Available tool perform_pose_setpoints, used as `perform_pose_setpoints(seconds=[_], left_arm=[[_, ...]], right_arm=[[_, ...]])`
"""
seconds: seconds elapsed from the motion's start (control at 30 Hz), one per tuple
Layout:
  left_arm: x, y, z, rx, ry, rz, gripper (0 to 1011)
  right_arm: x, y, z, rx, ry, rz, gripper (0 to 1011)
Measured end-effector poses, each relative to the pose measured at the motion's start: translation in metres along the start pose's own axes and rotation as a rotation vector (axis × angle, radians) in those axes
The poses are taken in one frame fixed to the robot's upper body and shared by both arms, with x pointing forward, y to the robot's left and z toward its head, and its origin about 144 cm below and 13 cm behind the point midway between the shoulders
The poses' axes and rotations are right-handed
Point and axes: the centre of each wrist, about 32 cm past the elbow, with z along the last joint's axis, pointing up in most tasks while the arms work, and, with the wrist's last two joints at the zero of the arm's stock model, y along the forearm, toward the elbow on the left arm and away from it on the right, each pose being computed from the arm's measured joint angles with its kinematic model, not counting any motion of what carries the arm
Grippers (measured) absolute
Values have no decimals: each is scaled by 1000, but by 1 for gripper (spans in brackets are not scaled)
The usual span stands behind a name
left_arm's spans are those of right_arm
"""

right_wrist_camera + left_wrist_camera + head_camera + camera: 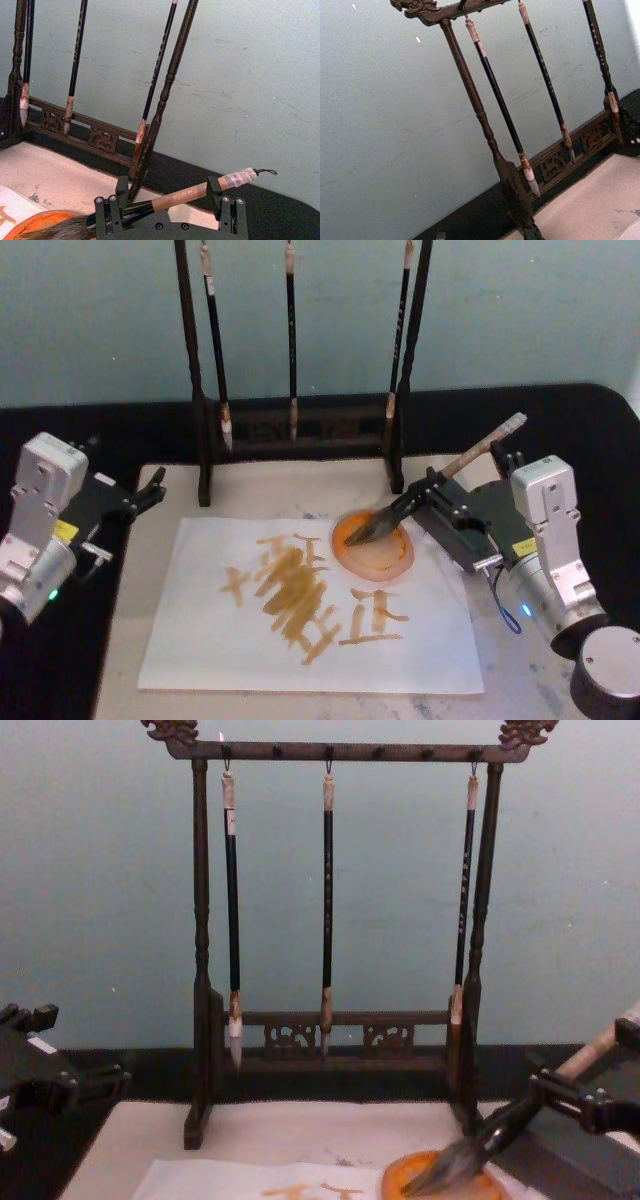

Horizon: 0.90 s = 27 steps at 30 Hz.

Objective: Pick up the brush from the inkstone, write on the paper, then place the brush back to its original position.

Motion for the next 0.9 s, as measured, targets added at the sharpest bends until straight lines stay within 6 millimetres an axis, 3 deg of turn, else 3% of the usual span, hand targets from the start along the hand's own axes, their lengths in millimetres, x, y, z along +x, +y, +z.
perform_pose_setpoints(seconds=[0.9], left_arm=[[0, 0, 0, 0, 0, 0, 1010]], right_arm=[[0, 0, 0, -1, 1, 0, 1000]])
